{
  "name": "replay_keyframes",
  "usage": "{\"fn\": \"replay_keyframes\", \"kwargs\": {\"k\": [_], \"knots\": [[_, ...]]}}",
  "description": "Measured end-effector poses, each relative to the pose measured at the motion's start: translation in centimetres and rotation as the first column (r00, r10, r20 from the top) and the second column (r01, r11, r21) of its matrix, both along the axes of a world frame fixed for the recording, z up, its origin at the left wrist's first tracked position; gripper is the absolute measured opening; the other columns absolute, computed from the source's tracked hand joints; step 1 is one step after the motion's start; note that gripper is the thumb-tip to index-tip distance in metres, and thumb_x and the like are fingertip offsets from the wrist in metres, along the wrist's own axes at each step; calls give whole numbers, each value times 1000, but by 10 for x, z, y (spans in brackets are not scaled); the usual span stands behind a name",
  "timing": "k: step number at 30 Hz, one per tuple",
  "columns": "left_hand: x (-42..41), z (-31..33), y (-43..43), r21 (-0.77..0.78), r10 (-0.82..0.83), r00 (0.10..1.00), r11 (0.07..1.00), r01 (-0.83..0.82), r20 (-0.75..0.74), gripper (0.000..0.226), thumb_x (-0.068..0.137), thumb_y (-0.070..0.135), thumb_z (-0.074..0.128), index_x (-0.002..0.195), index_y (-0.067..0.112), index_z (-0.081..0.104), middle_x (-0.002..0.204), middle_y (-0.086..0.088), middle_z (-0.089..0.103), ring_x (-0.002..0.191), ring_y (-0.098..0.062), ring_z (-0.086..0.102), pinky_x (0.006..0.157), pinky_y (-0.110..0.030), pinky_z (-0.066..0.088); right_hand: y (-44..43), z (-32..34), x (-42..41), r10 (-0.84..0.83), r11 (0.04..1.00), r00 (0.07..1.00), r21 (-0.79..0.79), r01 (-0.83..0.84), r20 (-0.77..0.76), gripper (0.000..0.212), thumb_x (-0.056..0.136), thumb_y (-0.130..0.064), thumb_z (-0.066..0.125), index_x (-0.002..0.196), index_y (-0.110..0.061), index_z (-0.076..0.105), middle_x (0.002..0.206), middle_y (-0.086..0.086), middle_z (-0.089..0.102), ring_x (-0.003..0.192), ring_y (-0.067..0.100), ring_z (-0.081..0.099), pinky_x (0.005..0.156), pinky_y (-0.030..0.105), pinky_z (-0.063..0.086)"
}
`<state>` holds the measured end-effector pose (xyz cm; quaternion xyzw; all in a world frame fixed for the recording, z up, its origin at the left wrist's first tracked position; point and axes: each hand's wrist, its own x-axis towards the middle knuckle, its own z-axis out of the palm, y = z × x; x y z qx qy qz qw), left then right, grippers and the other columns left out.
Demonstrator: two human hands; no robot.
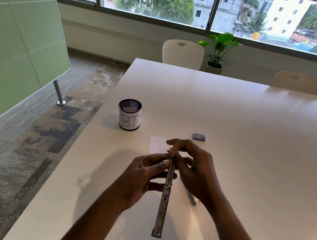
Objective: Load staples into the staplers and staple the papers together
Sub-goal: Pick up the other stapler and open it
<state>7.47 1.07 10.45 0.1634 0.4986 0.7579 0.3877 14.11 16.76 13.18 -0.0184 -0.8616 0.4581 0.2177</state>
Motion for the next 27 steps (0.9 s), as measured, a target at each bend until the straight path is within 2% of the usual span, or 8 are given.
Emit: {"fn": "replay_keyframes", "kwargs": {"k": [5,8,11,14,17,20,24,27], "knots": [[-1,0,0,-7,-14,1000,1000,14,-16,26,89,24,65,113,21,75,109,-15,75,96,-27,74,67,-34,61,1,-9,-4,-69,997,996,-34,67,-49,10,94,-13,67,97,-22,68,92,-13,71,85,12,72,73,33,62],[-3,-1,-4,-22,-44,999,999,43,-17,30,92,37,58,111,21,76,115,-16,74,98,-28,73,75,-34,61,2,-15,-4,-132,989,989,-69,128,-64,10,93,-16,69,93,-26,70,87,-15,71,83,11,70,69,26,57],[-6,-1,-10,-90,-89,995,992,85,-37,54,92,59,53,120,16,70,119,-14,72,99,-29,72,81,-34,59,3,-21,-3,-236,964,970,-137,226,-63,15,91,-16,71,85,-30,69,83,-15,71,75,11,68,59,23,52],[-7,-3,-17,-196,-118,973,977,79,-200,59,72,64,76,118,27,71,115,-3,74,102,-24,72,86,-35,59,7,-25,-2,-351,930,933,-150,337,-81,18,89,-14,71,80,-30,68,79,-16,71,76,10,68,57,28,55],[-6,-5,-20,-351,-116,865,934,-73,-489,59,61,53,90,115,38,70,106,12,75,98,-11,72,86,-31,60,6,-30,-2,-411,906,908,-146,396,-85,18,88,-15,71,80,-31,67,78,-18,70,77,8,68,62,29,58],[-8,-6,-16,-363,-86,702,896,-256,-707,38,71,31,88,106,33,74,92,21,75,82,-3,73,77,-20,59,4,-36,-1,-434,893,898,-167,419,-68,20,87,-12,70,81,-31,67,78,-17,70,74,11,69,62,34,62],[-19,0,-15,-340,-105,513,857,-388,-852,20,78,24,82,95,29,76,79,16,75,67,2,68,67,-8,50,3,-42,2,-435,888,898,-197,415,-69,22,85,-9,68,80,-31,66,78,-11,69,68,18,69,60,41,62],[-30,3,-16,-340,-177,402,860,-380,-898,20,80,18,81,99,24,76,88,11,70,76,-1,65,67,-7,48,2,-47,4,-429,899,899,-133,417,-85,24,83,-7,69,79,-30,65,77,-12,68,67,14,68,58,35,60]]}}
